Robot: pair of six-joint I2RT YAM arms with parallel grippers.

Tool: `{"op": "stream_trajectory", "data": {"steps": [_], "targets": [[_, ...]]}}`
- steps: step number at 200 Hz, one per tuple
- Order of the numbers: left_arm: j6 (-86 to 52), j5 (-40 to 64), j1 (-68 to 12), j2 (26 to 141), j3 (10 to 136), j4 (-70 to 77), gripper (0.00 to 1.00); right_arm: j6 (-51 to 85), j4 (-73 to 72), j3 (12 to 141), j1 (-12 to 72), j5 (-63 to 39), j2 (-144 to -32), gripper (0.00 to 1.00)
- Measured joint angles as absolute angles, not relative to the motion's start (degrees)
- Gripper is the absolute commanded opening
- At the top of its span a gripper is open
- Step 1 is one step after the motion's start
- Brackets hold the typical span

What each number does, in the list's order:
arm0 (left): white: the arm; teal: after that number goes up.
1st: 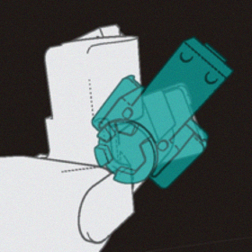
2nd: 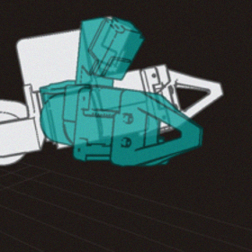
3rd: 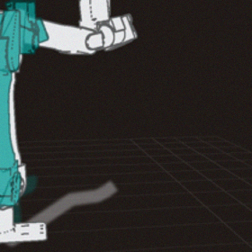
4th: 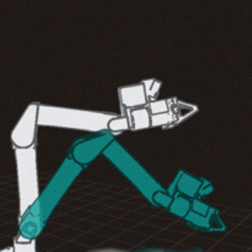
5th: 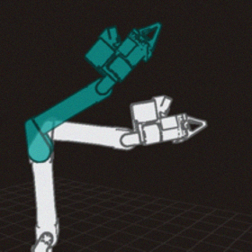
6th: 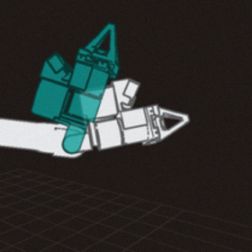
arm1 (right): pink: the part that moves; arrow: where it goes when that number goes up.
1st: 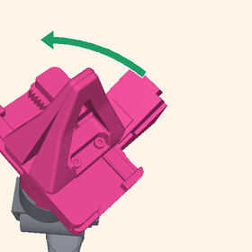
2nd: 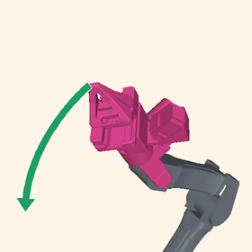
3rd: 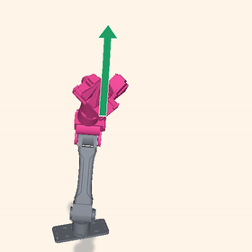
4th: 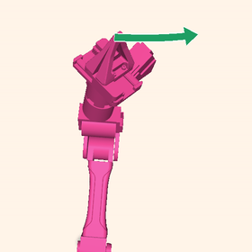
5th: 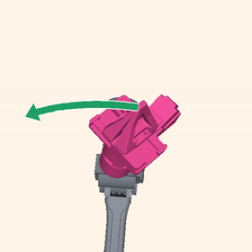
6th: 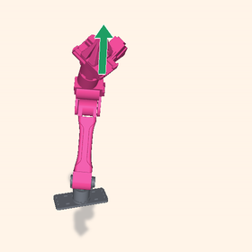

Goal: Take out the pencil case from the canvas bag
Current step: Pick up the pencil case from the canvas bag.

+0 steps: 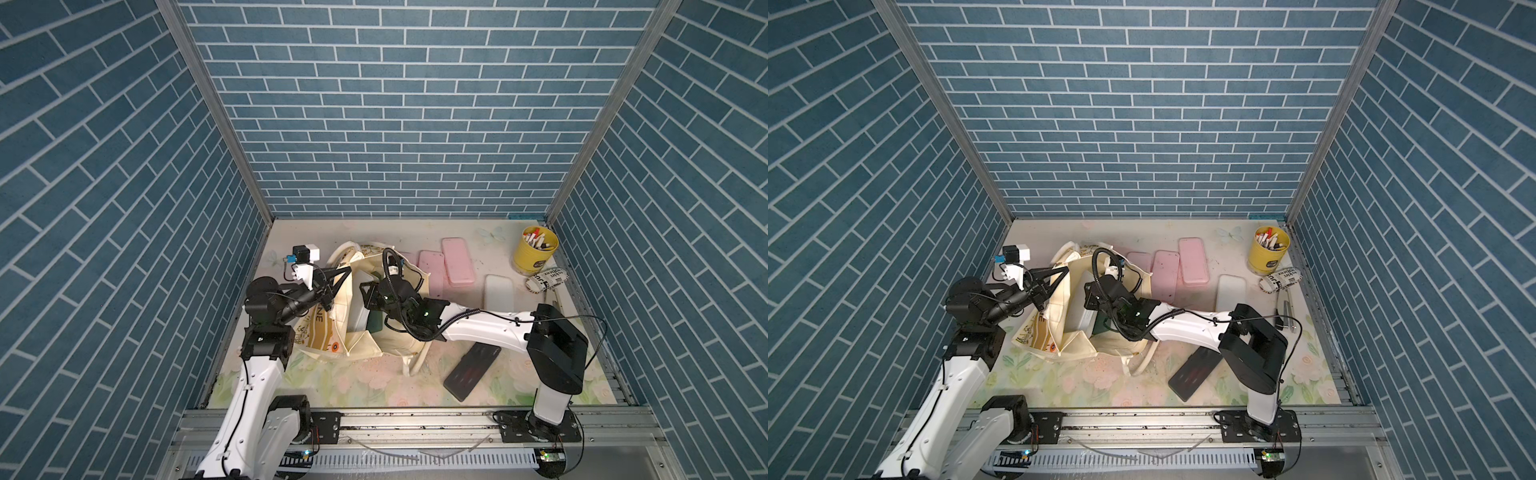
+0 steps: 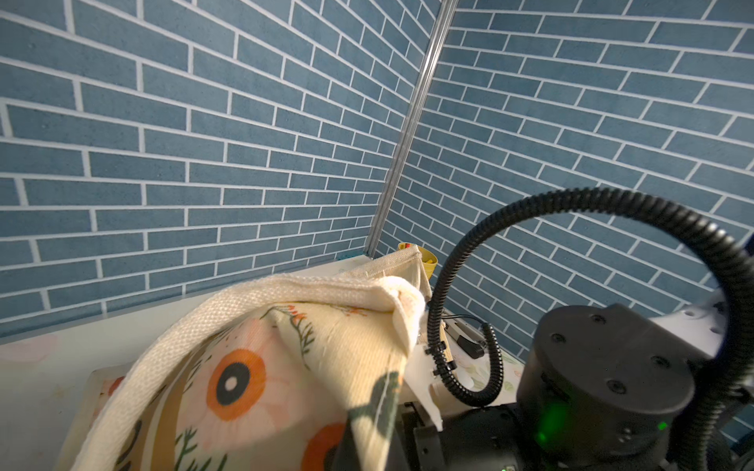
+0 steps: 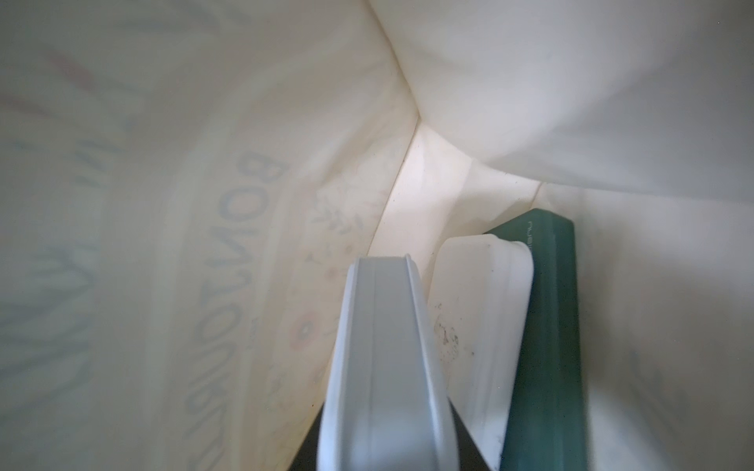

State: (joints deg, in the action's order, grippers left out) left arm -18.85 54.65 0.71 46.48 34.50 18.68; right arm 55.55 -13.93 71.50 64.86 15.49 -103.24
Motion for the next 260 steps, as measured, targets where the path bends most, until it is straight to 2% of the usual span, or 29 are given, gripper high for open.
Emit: {"op": "stream_trajectory", "data": {"steps": [89,135,260], "targets": [[-15.1,51.9,0.4,44.1,36.6,11.5,0.02,39.9,-27.5,59.3,65.2,12.4,-93.3,0.00],[-14.5,48.8,0.6,44.9,37.1,7.7,0.01,29.8,-32.6,56.6,64.0,11.2,-85.5,0.00],[-14.7,45.9,2.6,45.9,38.3,4.6,0.00,25.5,-38.5,52.0,60.8,10.6,-76.7,0.00]]}}
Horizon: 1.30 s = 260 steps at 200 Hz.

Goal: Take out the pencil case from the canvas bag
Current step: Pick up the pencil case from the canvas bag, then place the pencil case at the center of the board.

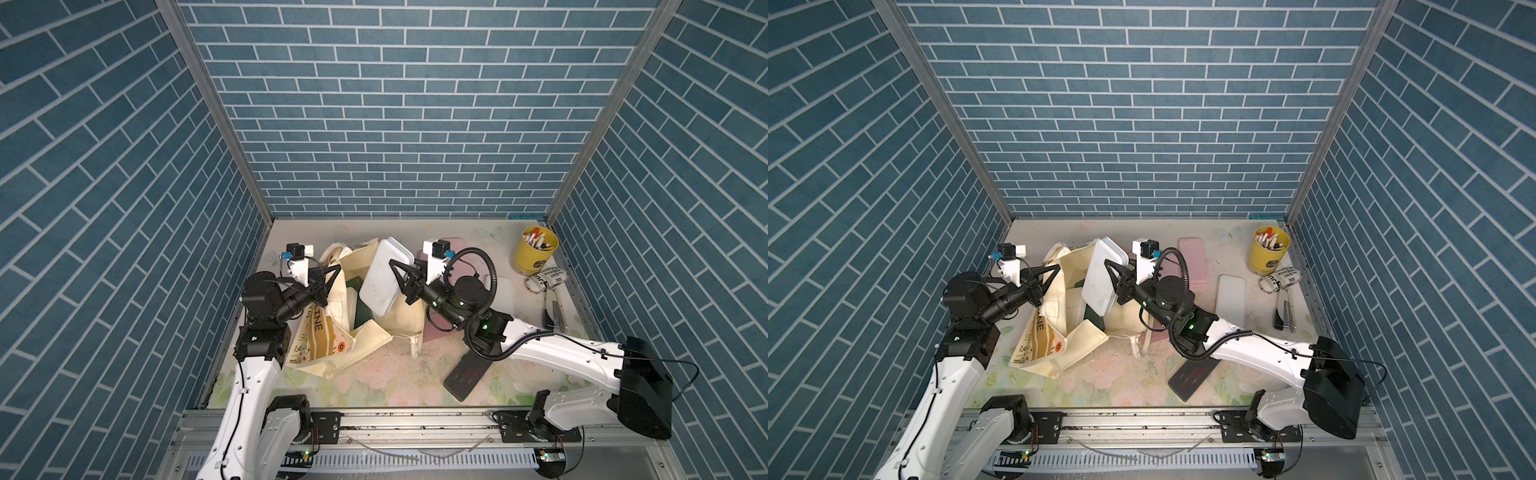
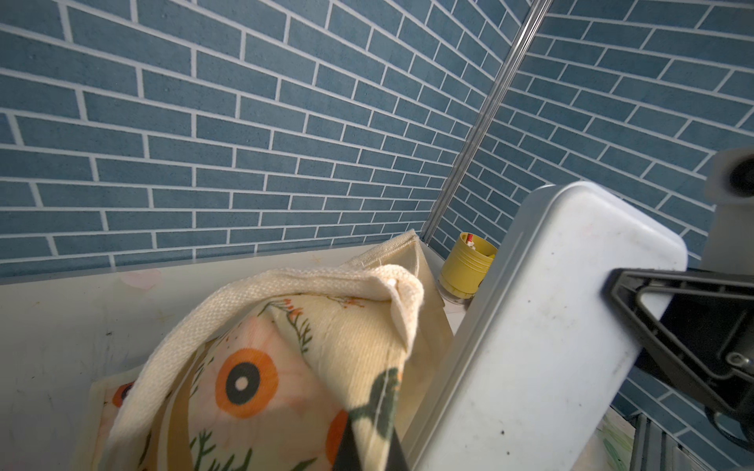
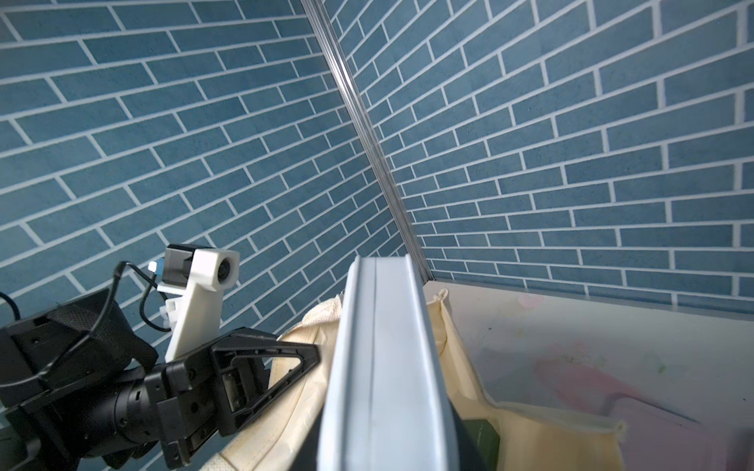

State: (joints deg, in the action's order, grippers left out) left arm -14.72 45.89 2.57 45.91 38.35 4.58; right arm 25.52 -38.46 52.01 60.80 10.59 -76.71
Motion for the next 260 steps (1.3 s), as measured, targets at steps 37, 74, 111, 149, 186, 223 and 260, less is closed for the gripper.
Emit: {"op": "stream_trajectory", "data": {"steps": [37,74,111,149,186,223,260], "targets": [[-15.2,45.1,2.9,46.4,38.5,4.6,0.00,26.7,-41.2,48.6,58.8,14.8,-73.8,0.00],[-16.2,44.6,3.4,46.4,38.5,4.6,0.00,27.9,-41.8,44.9,56.3,21.6,-68.8,0.00],[-16.9,43.9,3.7,46.6,38.6,4.5,0.00,28.6,-42.0,40.4,54.1,32.1,-61.9,0.00],[-18.3,42.2,4.2,47.0,39.9,3.4,0.00,30.3,-35.6,38.2,51.8,44.1,-55.2,0.00],[-21.4,38.2,4.6,47.0,39.9,3.2,0.00,34.0,-23.4,38.2,48.4,49.2,-51.9,0.00],[-24.9,36.9,4.9,46.6,39.9,3.8,0.00,39.2,-10.3,38.6,45.7,46.3,-54.0,0.00],[-26.8,37.1,5.2,45.9,39.9,4.2,0.00,41.2,-6.5,39.1,45.2,33.9,-59.7,0.00]]}}
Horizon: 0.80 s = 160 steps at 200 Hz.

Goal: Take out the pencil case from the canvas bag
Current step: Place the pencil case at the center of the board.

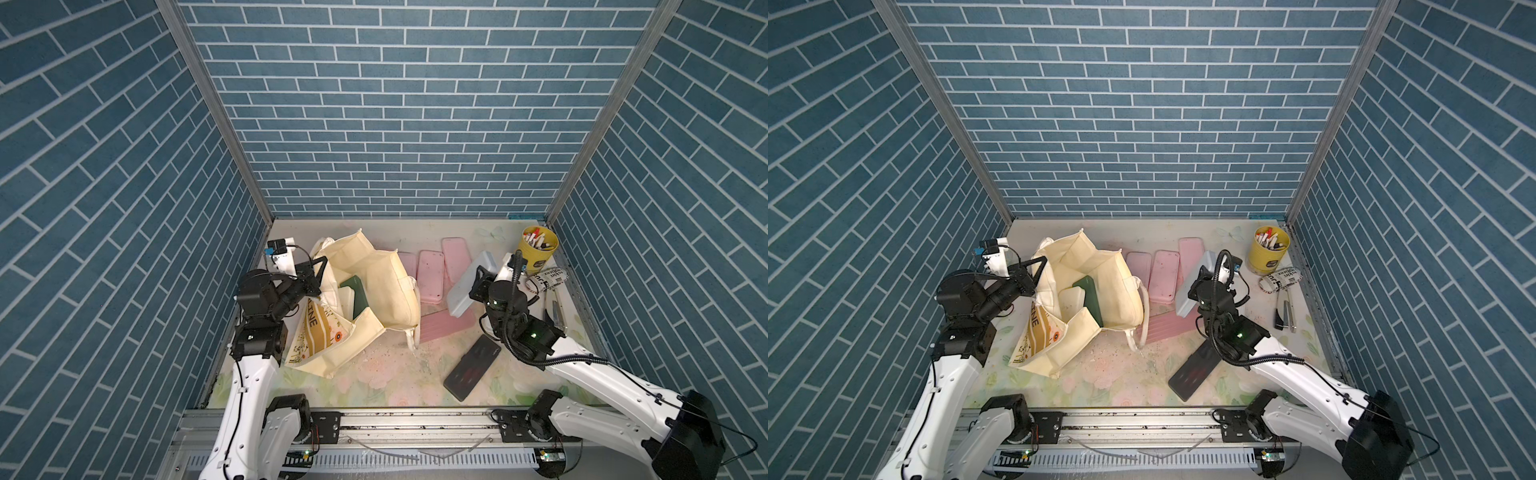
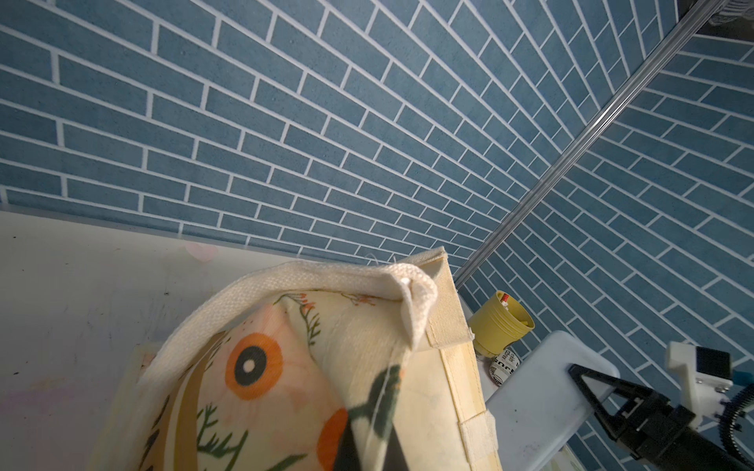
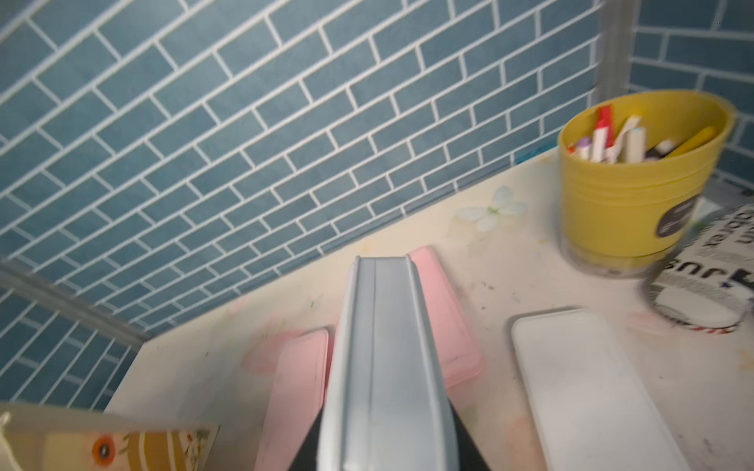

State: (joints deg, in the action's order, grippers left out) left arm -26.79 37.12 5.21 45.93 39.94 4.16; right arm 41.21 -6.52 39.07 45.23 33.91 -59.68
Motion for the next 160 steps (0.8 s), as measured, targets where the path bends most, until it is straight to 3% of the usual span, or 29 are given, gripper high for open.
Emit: {"op": "stream_trajectory", "data": {"steps": [55,87,160], "targets": [[-30.2,38.9,5.7,45.1,39.7,8.1,0.00,43.2,-7.0,42.7,45.2,16.4,-69.6,0.00],[-29.9,39.4,5.8,44.9,39.6,8.4,0.00,43.5,-3.3,45.1,42.8,15.9,-70.8,0.00],[-27.9,41.8,5.8,44.9,39.6,8.4,0.00,48.1,-1.3,47.1,24.0,16.5,-70.4,0.00]]}}
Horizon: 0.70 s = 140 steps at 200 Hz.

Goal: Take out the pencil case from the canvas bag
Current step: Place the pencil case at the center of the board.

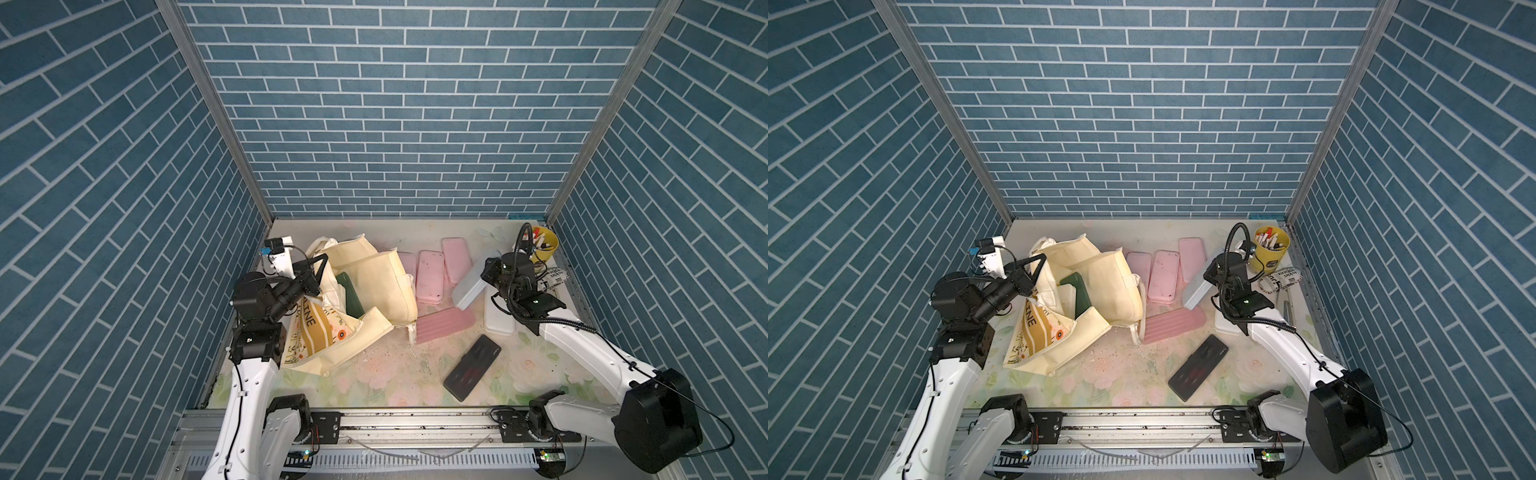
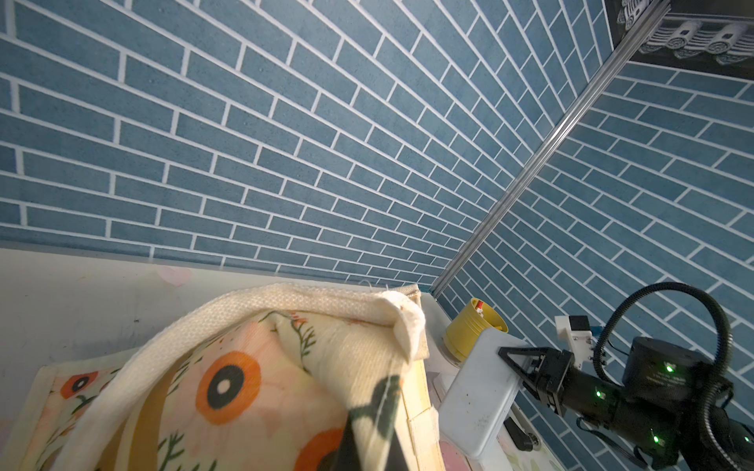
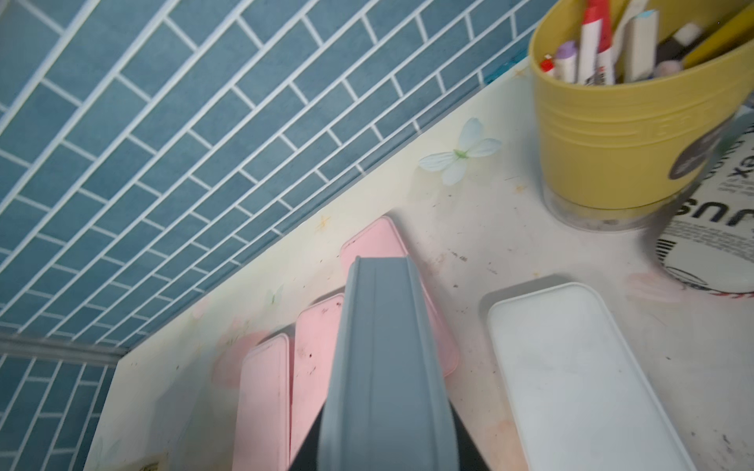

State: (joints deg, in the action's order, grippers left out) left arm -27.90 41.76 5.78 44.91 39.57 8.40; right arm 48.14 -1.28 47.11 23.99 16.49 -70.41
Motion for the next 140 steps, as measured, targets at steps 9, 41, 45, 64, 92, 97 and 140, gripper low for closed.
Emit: {"op": "stream_trajectory", "data": {"steps": [9,41,45,64,92,97,140], "targets": [[-27.2,42.2,5.8,44.9,39.6,8.3,0.00,48.6,-2.0,49.0,23.3,16.5,-72.8,0.00],[-25.2,43.4,5.4,44.9,39.6,7.5,0.00,49.3,-7.0,59.8,22.9,15.2,-85.6,0.00],[-25.0,43.5,5.3,44.9,39.6,7.5,0.00,49.6,-7.8,61.3,22.9,14.9,-87.4,0.00],[-24.4,44.1,4.8,44.9,39.6,7.3,0.00,51.0,-11.7,67.3,22.9,13.7,-95.4,0.00],[-23.4,44.3,3.7,45.2,39.6,7.1,0.00,54.0,-17.5,75.6,22.9,12.0,-106.5,0.00],[-23.3,44.4,3.4,45.3,39.6,7.1,0.00,54.6,-18.6,77.2,22.9,11.7,-108.7,0.00],[-21.6,44.4,1.6,45.7,39.6,6.0,0.00,61.6,-23.4,89.3,23.0,11.3,-123.7,0.00]]}}
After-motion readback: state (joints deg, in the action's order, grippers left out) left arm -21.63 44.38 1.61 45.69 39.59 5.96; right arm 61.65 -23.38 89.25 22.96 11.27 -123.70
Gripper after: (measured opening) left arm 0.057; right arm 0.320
